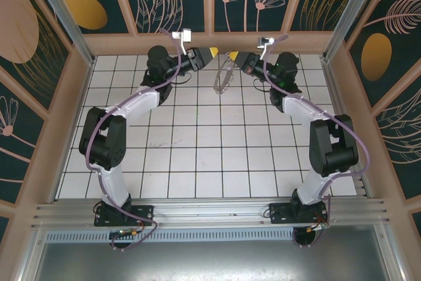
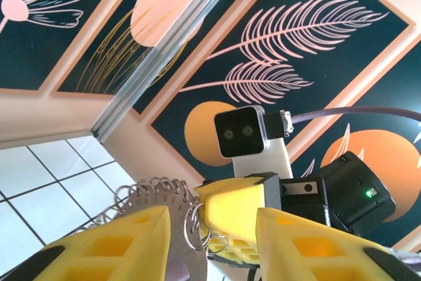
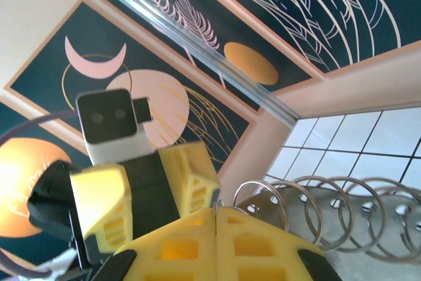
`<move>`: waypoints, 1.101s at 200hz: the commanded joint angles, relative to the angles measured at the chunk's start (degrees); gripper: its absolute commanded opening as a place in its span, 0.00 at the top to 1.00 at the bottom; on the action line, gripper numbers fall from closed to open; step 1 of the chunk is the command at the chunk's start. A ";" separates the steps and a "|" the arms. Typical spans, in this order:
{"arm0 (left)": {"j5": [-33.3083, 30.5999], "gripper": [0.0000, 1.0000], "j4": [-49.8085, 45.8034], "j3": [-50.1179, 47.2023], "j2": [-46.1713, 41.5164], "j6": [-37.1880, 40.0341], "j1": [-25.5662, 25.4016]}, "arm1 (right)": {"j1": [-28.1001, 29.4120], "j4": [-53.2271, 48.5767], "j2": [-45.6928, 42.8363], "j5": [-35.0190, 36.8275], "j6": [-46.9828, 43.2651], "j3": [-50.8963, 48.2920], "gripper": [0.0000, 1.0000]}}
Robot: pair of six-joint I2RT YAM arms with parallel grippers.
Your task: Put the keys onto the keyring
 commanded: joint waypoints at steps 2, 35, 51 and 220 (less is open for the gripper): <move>4.70 0.61 -7.43 4.83 0.83 6.52 0.58 | -1.23 0.14 1.91 -7.13 -3.04 3.59 1.00; 8.90 0.62 -11.73 9.12 3.42 7.83 0.59 | -1.83 1.99 4.30 -10.71 -2.45 5.40 1.00; 10.55 0.62 -12.45 10.73 4.63 7.30 0.59 | -1.88 3.97 5.32 -12.17 -1.22 5.93 1.00; 14.97 0.71 -6.84 9.86 8.51 0.80 0.42 | -1.84 8.44 8.09 -14.15 2.68 7.72 1.00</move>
